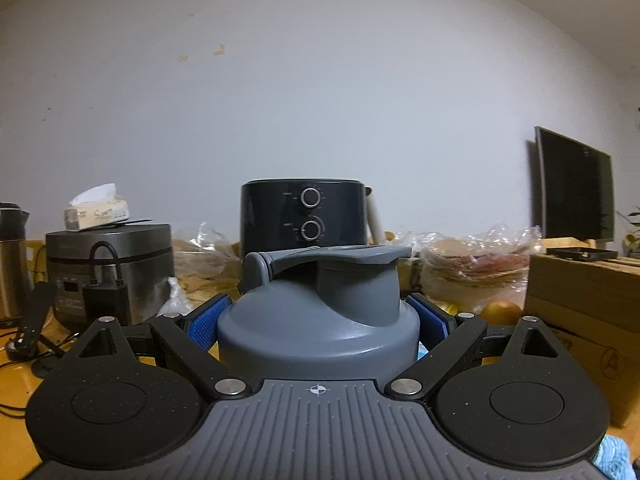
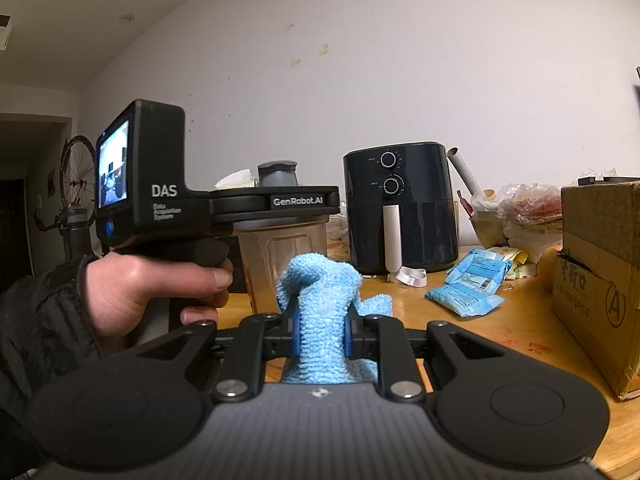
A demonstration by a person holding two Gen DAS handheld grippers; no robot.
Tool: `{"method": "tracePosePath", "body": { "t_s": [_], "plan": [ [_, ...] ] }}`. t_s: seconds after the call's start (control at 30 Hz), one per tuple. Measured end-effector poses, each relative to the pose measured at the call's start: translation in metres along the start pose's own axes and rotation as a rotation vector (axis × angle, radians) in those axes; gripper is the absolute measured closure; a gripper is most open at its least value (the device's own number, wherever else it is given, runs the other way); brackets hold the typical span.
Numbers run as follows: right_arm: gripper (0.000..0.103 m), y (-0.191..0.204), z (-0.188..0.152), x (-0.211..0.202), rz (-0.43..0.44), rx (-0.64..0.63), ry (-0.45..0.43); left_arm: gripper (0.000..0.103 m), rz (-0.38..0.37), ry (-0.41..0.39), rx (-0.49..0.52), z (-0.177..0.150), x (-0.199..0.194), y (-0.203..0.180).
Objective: Clean container
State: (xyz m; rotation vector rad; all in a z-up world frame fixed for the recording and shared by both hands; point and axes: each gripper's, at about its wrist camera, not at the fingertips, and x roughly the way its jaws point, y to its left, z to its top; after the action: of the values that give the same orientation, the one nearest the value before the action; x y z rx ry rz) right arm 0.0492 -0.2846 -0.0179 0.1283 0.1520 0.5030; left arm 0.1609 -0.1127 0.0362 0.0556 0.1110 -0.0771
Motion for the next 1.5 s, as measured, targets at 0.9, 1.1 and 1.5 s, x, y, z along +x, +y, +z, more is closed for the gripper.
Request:
{"method": "tracePosePath", "body": {
  "t_s": [0.9,1.1,1.5],
  "plan": [
    [0.086,0.007,0.005,0.024,0.039,-0.034,0.015,0.008,-0.353,0.022,0.027,-0.003,0.006,0.039],
    [0.086,0.008,0.005,0.026,0.043,-0.04,0.017,0.008,-0.436,0.028,0.034,-0.003,0.009,0.047],
    [0.085,0.009,0.004,0.03,0.052,-0.047,0.025,0.008,-0.582,0.06,0.058,-0.001,0.021,0.059]
  ]
}}
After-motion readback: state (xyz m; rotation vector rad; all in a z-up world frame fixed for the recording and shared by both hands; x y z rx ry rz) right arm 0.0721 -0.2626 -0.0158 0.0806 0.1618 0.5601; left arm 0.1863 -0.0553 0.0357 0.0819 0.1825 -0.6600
